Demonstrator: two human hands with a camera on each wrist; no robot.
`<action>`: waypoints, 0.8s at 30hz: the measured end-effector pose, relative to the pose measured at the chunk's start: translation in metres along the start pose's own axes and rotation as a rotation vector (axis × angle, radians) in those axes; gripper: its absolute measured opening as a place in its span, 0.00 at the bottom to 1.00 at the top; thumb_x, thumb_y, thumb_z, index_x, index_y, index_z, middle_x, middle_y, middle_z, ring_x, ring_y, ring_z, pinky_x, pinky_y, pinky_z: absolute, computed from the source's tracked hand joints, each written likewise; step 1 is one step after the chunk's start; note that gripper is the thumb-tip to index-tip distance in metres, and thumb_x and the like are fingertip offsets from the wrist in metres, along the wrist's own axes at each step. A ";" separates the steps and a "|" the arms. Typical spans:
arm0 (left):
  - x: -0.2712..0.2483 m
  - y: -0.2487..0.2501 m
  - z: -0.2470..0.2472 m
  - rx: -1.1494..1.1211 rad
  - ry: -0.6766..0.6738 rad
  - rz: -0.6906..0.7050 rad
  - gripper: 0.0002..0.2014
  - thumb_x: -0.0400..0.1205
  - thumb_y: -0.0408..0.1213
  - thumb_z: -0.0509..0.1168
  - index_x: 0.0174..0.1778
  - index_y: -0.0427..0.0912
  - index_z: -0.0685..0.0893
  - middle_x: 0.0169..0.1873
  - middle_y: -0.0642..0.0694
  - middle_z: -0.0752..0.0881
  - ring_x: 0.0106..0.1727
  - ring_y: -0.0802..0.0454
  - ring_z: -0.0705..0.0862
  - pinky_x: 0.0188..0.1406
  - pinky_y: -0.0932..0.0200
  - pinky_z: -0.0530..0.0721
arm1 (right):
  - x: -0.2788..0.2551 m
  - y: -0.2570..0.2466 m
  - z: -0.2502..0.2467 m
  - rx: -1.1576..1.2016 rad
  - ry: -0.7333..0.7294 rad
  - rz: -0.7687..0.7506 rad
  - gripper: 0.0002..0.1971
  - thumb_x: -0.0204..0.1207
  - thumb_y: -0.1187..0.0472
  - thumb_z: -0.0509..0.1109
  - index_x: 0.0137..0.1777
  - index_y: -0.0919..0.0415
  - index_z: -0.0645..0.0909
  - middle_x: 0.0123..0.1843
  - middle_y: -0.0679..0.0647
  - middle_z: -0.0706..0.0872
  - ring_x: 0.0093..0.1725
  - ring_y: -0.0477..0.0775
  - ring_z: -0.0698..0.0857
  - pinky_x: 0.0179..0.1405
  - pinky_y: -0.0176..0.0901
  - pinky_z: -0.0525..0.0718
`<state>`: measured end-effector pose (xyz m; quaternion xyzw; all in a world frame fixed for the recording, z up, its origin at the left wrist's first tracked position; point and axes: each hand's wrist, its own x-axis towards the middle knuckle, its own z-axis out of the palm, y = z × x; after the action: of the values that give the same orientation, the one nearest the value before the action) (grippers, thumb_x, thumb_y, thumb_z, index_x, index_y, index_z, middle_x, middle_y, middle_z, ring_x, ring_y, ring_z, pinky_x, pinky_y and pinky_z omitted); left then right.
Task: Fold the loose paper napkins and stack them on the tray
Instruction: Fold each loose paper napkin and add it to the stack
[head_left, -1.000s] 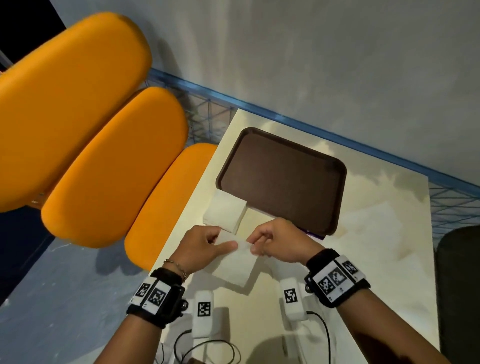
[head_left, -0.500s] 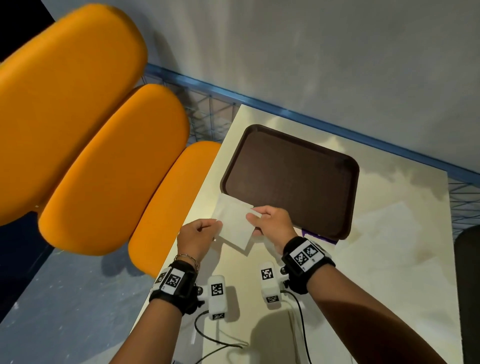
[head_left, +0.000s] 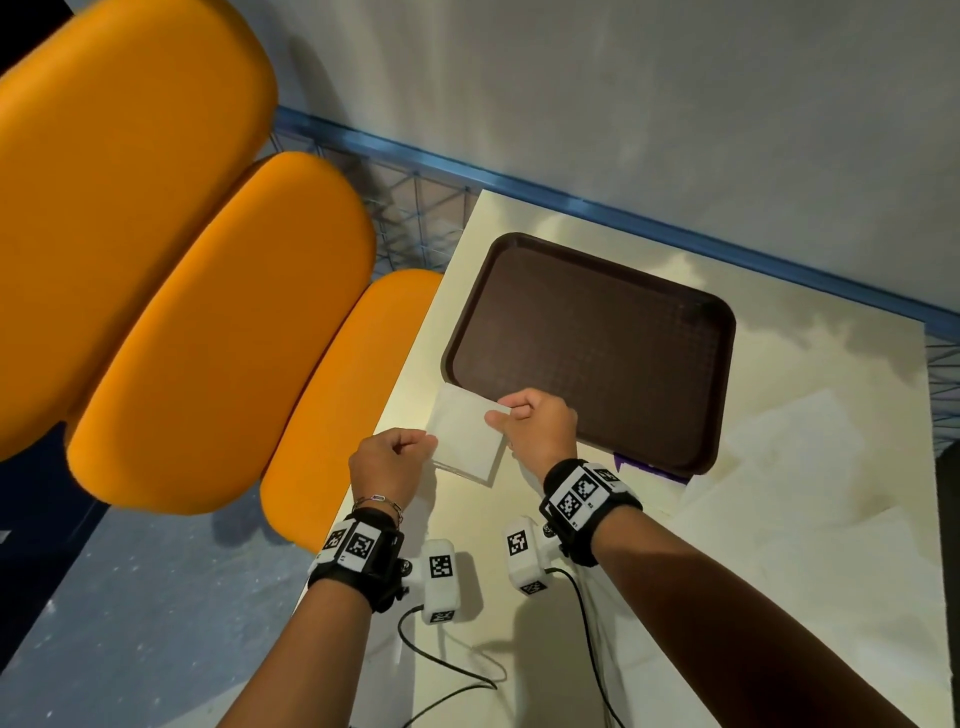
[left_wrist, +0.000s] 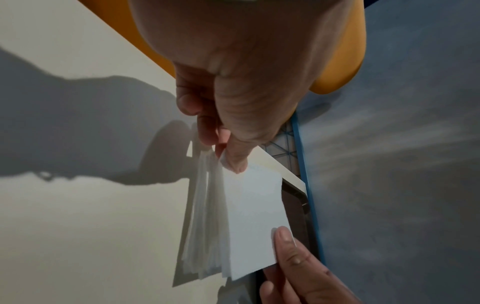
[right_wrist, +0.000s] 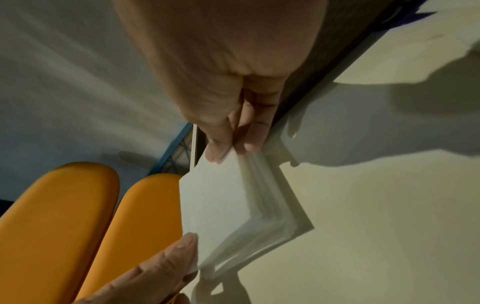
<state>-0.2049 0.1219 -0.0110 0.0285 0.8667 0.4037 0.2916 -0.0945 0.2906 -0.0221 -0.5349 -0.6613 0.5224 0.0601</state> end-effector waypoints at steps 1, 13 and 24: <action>0.001 0.000 0.001 0.009 0.003 0.007 0.03 0.80 0.43 0.79 0.46 0.49 0.95 0.40 0.57 0.92 0.45 0.59 0.87 0.39 0.67 0.78 | 0.002 0.001 0.000 0.006 0.008 -0.004 0.08 0.67 0.51 0.88 0.40 0.42 0.90 0.35 0.36 0.92 0.58 0.64 0.89 0.52 0.64 0.94; 0.007 0.001 0.001 0.084 0.073 0.012 0.11 0.78 0.49 0.80 0.51 0.50 0.90 0.47 0.51 0.91 0.53 0.46 0.89 0.53 0.52 0.86 | -0.008 -0.007 -0.010 -0.015 0.052 -0.055 0.19 0.72 0.54 0.89 0.60 0.56 0.88 0.45 0.47 0.92 0.49 0.50 0.90 0.53 0.45 0.91; -0.035 0.005 0.026 0.452 -0.154 0.374 0.16 0.80 0.48 0.79 0.63 0.52 0.90 0.59 0.50 0.85 0.53 0.50 0.87 0.52 0.54 0.84 | -0.102 0.105 -0.154 -0.638 -0.314 -0.124 0.34 0.68 0.52 0.89 0.75 0.45 0.83 0.71 0.45 0.83 0.70 0.48 0.82 0.73 0.42 0.79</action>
<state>-0.1633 0.1332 -0.0034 0.2824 0.8896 0.2439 0.2633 0.1143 0.2963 0.0166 -0.3989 -0.8234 0.3609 -0.1806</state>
